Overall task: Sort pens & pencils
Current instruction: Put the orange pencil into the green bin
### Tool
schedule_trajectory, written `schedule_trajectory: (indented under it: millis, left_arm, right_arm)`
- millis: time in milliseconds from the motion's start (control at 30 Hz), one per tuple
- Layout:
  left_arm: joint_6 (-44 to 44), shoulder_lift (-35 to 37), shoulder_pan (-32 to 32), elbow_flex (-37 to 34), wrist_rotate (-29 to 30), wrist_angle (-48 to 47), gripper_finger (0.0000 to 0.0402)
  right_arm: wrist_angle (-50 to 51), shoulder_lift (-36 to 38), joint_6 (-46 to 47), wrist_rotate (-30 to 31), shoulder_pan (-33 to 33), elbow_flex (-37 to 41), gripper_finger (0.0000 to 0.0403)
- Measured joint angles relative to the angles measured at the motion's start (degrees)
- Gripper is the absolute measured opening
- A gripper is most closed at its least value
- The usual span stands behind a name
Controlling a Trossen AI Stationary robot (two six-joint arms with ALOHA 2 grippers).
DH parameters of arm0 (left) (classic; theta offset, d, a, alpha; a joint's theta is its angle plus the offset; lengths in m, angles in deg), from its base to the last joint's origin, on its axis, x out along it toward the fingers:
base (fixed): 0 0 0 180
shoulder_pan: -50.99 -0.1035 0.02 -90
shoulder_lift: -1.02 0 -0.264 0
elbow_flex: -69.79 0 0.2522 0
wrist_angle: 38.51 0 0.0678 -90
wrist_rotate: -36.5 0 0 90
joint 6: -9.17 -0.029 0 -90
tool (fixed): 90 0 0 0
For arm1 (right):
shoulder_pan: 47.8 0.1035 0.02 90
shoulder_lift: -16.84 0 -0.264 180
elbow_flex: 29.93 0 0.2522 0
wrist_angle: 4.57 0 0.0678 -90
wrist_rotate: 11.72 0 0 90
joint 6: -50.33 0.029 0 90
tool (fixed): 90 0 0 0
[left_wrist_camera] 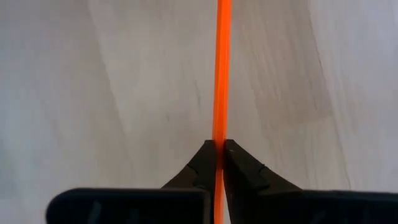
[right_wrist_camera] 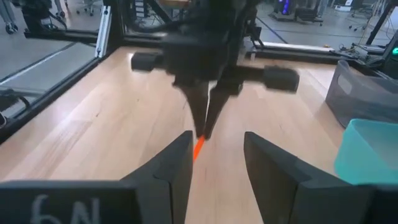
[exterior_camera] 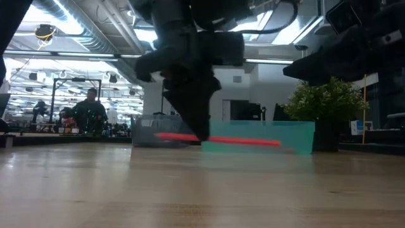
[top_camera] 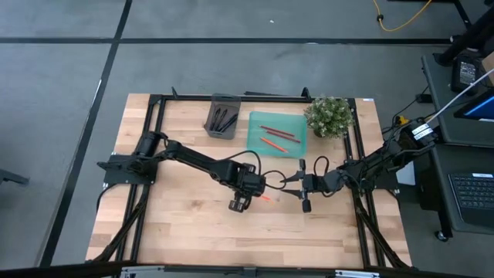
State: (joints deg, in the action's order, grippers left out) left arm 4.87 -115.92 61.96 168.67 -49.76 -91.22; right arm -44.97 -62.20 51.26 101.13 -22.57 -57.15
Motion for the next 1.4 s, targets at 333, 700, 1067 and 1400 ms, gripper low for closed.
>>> schedule_trajectory:
  millis: [333,700,1067,1400]
  left_arm:
    - [0.83,4.81,0.21,0.02,5.68,-3.81,0.0010]
    - [0.81,11.65,0.35,0.11,13.68,-5.50,0.0010]
    - [-2.20,14.00,0.71,0.13,16.75,-0.25,0.0010]
    - [-5.33,13.98,0.56,0.13,17.08,4.08,0.0010]
  right_arm:
    - [2.72,0.17,0.13,2.16,0.01,0.00,0.0145]
    - [4.02,0.17,0.53,2.13,0.06,0.00,0.0145]
    - [0.20,0.17,0.98,2.01,0.06,0.00,0.0145]
    - [-6.20,0.17,-5.89,2.90,0.06,0.00,0.0145]
